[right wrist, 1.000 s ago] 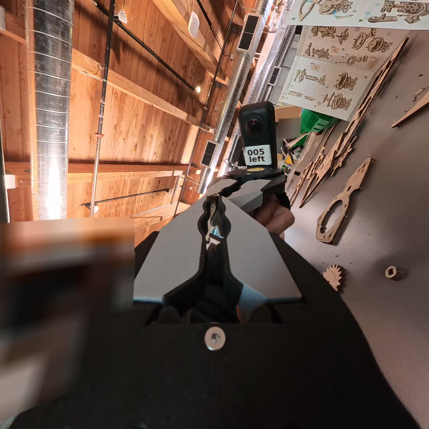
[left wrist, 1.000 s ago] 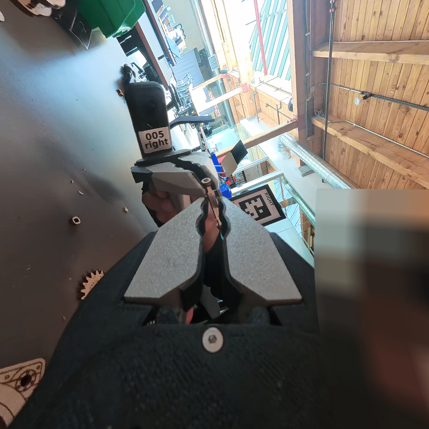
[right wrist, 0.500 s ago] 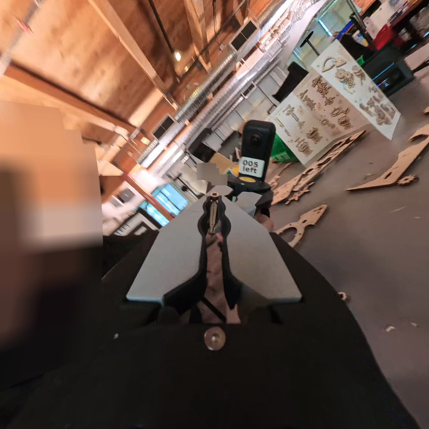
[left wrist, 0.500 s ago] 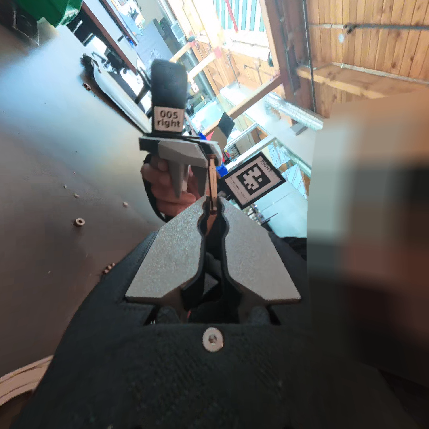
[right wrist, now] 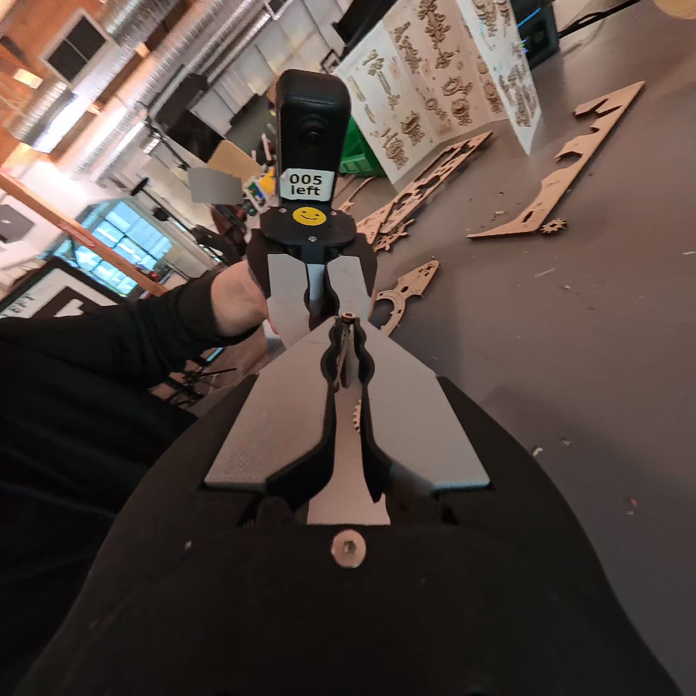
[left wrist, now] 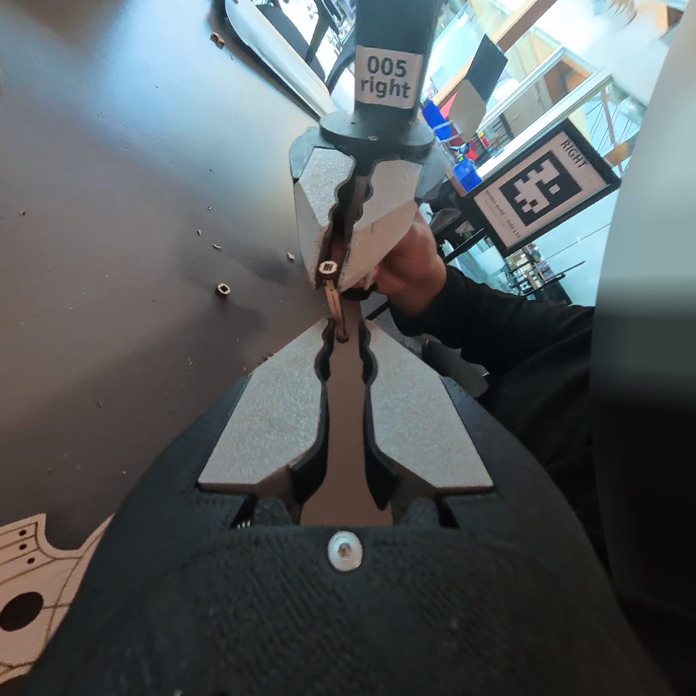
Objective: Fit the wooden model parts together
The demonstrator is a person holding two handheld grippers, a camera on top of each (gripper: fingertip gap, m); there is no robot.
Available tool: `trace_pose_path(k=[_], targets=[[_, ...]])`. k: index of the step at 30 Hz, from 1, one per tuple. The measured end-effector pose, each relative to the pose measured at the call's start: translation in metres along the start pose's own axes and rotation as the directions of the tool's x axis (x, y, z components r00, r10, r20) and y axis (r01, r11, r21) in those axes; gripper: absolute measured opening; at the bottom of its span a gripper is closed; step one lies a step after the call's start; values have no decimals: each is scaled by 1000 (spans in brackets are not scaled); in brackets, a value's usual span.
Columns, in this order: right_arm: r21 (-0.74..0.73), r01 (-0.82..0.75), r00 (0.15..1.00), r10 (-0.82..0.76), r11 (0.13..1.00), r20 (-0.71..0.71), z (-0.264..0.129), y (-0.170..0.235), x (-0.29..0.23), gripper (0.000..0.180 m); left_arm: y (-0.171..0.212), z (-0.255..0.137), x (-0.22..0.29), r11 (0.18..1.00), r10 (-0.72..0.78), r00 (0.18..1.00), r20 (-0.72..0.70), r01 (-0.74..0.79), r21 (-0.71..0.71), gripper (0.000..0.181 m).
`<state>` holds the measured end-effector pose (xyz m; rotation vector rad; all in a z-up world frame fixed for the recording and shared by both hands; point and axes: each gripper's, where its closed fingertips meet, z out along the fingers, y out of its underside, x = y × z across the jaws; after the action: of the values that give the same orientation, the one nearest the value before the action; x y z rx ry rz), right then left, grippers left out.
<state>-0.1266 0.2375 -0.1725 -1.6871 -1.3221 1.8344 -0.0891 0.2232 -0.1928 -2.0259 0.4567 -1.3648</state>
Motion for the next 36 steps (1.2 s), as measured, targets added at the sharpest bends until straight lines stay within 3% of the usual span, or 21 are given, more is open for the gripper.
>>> trace_pose_path(k=[7, 13, 19, 22, 26, 29, 32, 36], targets=[[-5, 140, 972, -138, 990, -189, -3, 5, 0, 3, -1, 0, -5, 998, 63, 997, 34, -63, -3, 8], [10, 177, 940, -166, 984, -298, -7, 7, 1, 3, 1, 4, -6, 990, 137, 986, 91, -135, -33, 6], [-8, 173, 956, -170, 985, -239, -1, 14, -12, 3, 8, 2, -2, 978, 202, 976, 78, -196, -74, 4], [-3, 173, 967, -170, 985, -192, -9, 11, -18, 15, 9, -3, -3, 973, 228, 969, 97, -221, -72, 3], [-186, 164, 944, -209, 969, -256, -19, 41, -6, 36, 9, -12, -10, 963, 265, 953, 146, -254, -87, 3], [-390, 195, 890, -329, 900, -316, -10, 72, 2, 48, 8, -18, -16, 952, 304, 934, 186, -289, -104, 3], [-512, 258, 798, -479, 819, -364, -2, 79, 14, 44, 6, -21, -18, 947, 319, 925, 207, -305, -100, 3], [-540, 271, 789, -506, 797, -350, 7, 77, 19, 33, 5, -24, -17, 948, 318, 926, 204, -309, -77, 3]])
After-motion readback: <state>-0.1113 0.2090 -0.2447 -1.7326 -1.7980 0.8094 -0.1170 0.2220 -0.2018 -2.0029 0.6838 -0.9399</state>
